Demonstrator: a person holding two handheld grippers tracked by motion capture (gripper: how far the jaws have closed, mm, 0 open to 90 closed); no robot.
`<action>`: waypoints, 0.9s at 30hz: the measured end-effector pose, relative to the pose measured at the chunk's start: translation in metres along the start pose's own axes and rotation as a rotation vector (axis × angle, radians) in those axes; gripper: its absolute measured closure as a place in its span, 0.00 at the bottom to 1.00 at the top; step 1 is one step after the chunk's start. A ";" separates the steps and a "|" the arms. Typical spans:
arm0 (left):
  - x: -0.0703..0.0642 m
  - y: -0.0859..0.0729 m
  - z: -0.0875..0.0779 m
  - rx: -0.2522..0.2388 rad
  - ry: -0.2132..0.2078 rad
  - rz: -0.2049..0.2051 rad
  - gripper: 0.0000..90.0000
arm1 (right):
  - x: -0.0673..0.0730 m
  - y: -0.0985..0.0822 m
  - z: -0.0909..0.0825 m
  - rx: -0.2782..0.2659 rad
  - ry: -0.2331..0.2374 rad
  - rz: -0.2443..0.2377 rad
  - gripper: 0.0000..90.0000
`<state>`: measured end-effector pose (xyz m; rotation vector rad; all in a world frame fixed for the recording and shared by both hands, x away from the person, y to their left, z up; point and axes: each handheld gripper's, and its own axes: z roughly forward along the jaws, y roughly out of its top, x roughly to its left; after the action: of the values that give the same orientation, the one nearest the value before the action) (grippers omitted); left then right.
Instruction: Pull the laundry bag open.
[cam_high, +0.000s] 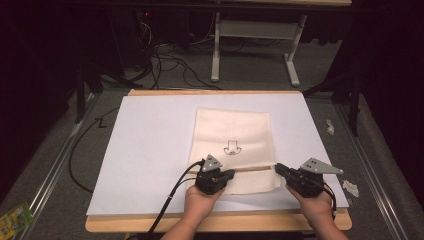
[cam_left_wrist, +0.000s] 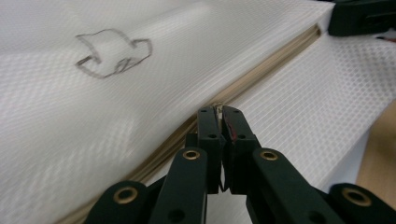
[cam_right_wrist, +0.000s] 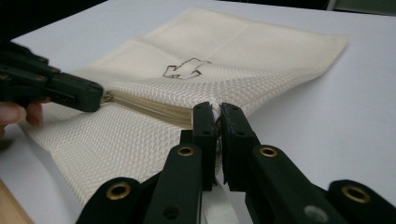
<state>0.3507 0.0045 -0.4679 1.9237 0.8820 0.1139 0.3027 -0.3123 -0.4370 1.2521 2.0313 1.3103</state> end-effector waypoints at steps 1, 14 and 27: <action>0.005 -0.001 -0.004 0.000 0.008 -0.006 0.97 | -0.005 0.000 -0.001 -0.005 -0.016 0.009 0.97; 0.063 -0.029 -0.070 0.068 0.153 -0.022 0.97 | -0.034 -0.010 -0.011 0.020 -0.039 0.078 0.96; 0.070 -0.032 -0.075 0.026 0.119 -0.047 0.72 | -0.031 -0.016 -0.006 0.058 -0.052 0.032 0.77</action>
<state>0.3525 0.1120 -0.4743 1.9343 1.0115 0.1911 0.3065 -0.3440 -0.4518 1.3356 2.0348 1.2277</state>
